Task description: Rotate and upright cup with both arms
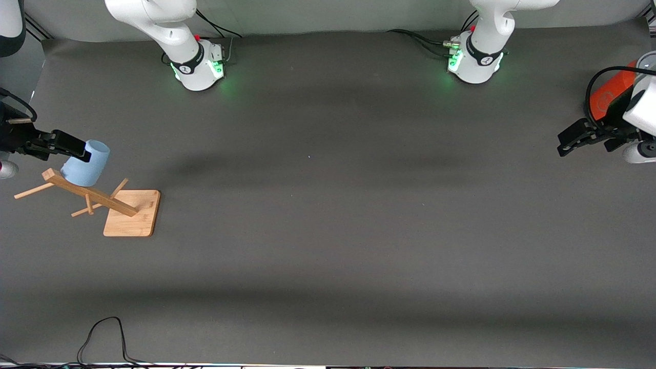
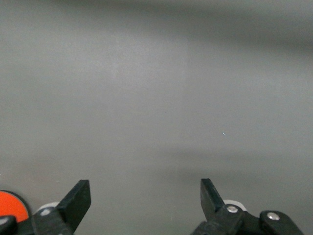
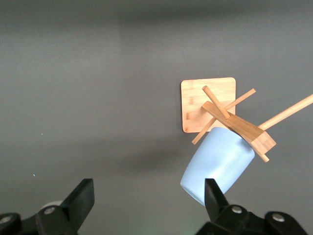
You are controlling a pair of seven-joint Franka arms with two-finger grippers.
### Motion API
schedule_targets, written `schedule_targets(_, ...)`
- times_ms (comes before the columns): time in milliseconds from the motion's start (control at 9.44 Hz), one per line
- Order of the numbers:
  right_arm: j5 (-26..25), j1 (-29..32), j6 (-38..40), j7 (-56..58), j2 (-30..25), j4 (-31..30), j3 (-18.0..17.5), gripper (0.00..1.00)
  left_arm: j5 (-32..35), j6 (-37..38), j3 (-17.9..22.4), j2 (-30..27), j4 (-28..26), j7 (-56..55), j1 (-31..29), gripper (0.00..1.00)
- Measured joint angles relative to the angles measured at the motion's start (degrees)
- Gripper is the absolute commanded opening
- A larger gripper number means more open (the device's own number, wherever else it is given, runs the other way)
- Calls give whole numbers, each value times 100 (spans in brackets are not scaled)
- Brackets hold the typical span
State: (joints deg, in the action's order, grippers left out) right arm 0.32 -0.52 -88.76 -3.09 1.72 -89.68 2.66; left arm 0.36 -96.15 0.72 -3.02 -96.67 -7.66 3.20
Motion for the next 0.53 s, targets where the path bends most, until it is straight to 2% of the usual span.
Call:
schedule_targets(212, -10, 2, 4, -4, -2, -57, 71, 100, -3, 2, 0, 4, -71, 0, 0, 100)
schedule_targets(529, -19, 22, 8, -248, -44, -213, 638, 100, -23, 2, 1, 2, -138, 0, 2, 100)
